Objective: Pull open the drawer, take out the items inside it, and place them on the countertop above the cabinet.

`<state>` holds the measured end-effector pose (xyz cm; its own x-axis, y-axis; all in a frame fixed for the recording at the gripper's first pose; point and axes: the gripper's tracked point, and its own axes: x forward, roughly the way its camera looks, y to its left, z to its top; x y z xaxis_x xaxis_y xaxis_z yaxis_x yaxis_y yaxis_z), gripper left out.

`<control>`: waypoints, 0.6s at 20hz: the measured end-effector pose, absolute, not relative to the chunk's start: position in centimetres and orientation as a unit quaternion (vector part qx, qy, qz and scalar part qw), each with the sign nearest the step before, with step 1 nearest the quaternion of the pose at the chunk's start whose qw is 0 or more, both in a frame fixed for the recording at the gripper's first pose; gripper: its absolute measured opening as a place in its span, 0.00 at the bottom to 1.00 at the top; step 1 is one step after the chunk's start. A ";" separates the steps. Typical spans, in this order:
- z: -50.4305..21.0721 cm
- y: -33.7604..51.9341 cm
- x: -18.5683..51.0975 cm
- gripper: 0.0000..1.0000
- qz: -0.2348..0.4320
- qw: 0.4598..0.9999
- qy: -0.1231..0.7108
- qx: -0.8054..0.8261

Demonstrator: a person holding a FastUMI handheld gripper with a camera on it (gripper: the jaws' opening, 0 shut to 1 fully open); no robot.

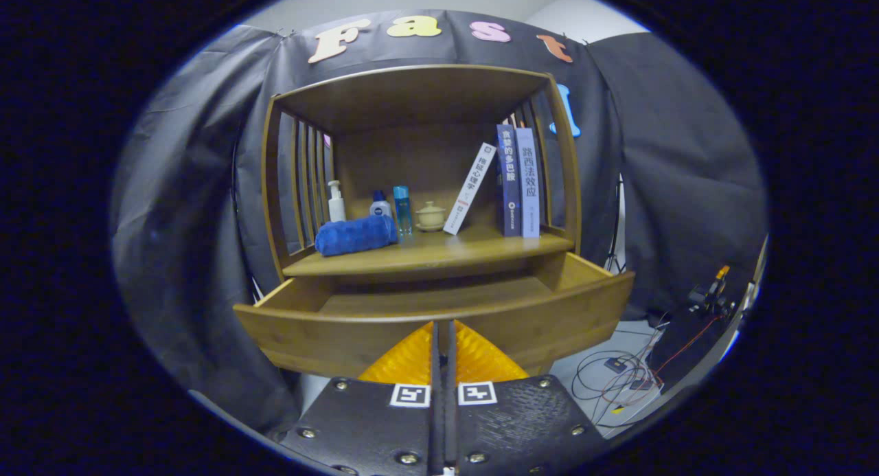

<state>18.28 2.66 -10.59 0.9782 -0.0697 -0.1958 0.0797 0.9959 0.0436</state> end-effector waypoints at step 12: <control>-11.2 4.3 29.7 0.49 -0.106 0.953 0.283 0.022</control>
